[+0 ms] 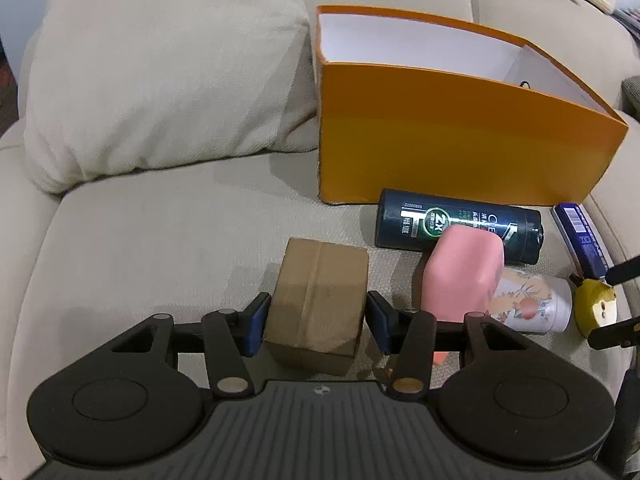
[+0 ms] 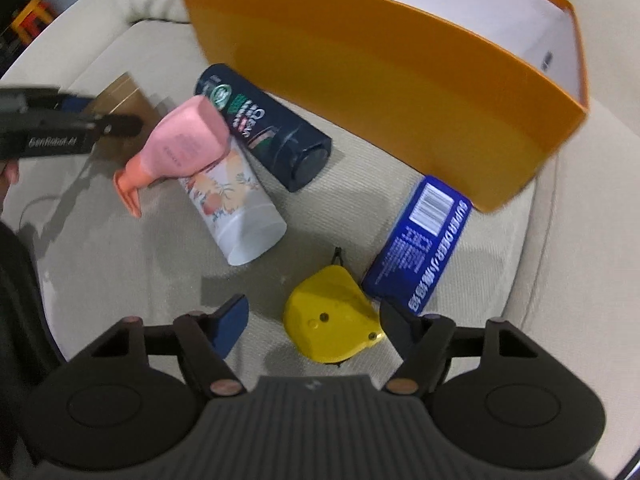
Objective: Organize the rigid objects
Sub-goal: 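Grasp the brown cardboard cube with the left tool while the right tool grasps the yellow tape measure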
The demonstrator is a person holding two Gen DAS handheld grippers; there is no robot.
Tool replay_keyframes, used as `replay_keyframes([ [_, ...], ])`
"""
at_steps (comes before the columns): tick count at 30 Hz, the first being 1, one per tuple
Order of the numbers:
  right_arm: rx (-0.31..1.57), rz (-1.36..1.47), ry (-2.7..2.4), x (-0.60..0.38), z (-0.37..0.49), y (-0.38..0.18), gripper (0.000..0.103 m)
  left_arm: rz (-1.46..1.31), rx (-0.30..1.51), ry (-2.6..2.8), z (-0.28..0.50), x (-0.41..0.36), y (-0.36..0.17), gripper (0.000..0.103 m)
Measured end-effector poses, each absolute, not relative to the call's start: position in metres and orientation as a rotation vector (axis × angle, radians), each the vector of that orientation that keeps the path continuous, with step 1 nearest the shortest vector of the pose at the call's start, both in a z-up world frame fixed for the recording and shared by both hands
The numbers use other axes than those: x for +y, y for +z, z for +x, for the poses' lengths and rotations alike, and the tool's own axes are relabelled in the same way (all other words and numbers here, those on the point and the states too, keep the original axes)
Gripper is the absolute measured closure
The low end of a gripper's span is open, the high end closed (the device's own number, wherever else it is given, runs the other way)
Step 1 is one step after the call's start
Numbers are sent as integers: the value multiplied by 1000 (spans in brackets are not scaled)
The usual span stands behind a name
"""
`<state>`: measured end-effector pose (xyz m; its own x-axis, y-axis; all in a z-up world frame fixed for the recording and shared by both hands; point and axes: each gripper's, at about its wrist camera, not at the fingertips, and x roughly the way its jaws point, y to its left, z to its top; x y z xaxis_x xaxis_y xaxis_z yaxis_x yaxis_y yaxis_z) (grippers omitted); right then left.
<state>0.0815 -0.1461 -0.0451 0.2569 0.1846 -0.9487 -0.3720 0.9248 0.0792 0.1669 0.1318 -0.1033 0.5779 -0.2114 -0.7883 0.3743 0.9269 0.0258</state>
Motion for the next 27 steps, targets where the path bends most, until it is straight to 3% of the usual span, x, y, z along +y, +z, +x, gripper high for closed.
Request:
replay_keyframes([
  [27, 1295, -350, 461, -119, 63, -70, 33, 39, 930, -396, 182, 149, -119, 48],
])
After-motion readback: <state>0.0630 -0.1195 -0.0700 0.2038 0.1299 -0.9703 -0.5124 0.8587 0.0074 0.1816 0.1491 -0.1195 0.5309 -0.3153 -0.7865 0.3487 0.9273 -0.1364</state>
